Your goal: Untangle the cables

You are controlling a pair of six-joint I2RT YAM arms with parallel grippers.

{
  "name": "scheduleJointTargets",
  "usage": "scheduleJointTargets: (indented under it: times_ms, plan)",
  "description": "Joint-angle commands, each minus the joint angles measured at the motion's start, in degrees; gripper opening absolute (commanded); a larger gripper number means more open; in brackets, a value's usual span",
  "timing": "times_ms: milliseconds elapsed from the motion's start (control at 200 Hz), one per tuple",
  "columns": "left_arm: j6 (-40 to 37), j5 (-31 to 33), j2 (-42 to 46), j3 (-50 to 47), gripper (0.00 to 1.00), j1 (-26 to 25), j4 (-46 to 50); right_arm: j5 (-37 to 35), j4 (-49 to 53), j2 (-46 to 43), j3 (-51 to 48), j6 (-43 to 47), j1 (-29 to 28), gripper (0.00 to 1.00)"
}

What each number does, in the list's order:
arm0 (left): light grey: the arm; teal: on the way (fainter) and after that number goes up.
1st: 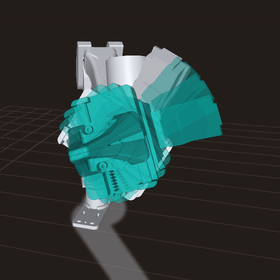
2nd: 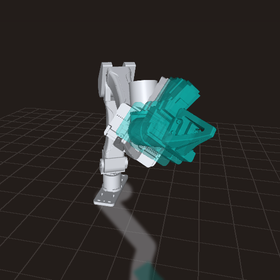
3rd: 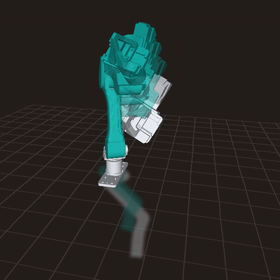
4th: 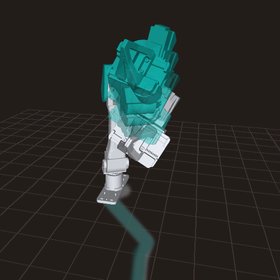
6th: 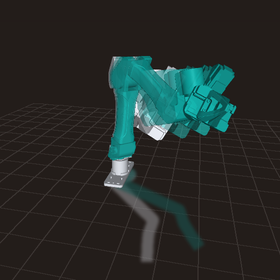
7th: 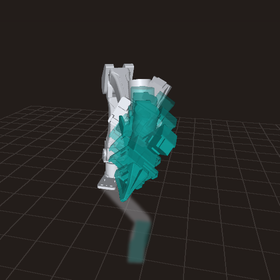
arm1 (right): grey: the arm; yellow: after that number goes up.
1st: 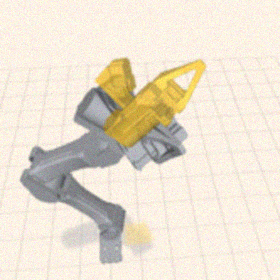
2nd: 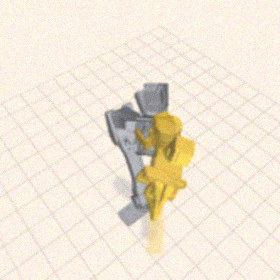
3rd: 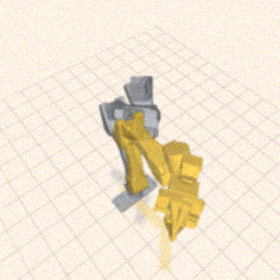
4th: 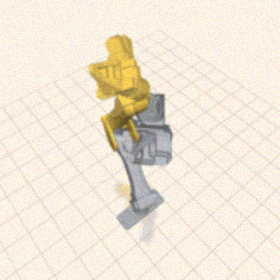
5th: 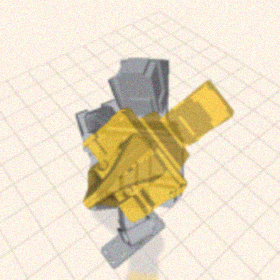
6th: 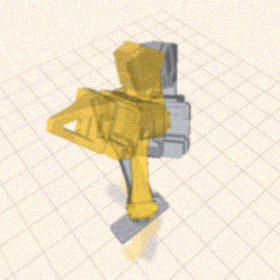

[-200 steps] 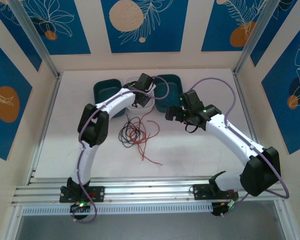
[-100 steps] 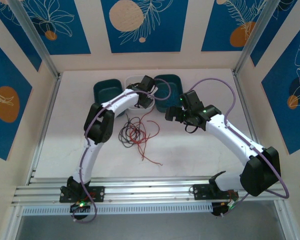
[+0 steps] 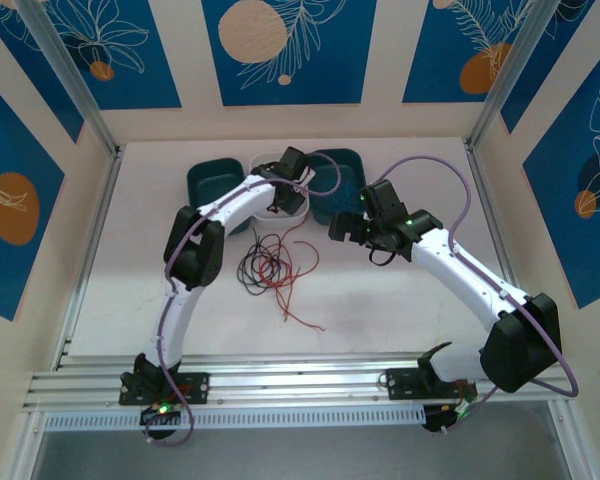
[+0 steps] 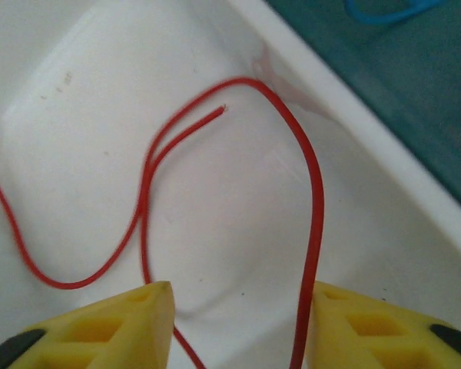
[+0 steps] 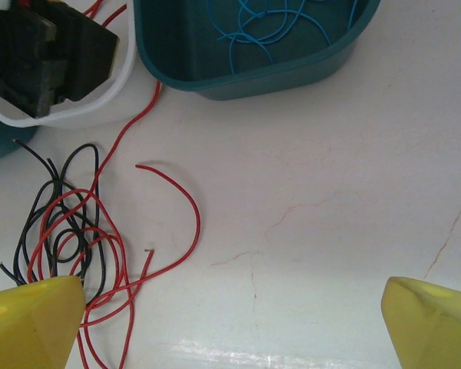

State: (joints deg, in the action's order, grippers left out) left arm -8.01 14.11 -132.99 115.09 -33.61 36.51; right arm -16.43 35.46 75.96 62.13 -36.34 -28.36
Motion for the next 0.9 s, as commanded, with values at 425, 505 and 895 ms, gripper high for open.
scheduleJointTargets:
  times_ms: [425, 505, 895]
  plan:
    - [7.17, -3.3, 14.92, -6.87, 0.82, 0.2, -2.75, 2.49, -0.81, 0.88, -0.6, 0.69, -0.18, 1.0]
    - [10.08, -3.52, 19.3, -11.16, 0.96, 0.1, -4.52, 3.95, -1.56, 2.26, -0.39, 1.16, -0.78, 0.94]
    - [29.8, 1.16, 47.6, -45.19, 1.0, 0.17, -17.11, 6.8, -2.75, 13.2, 4.58, 1.8, -7.15, 0.77]
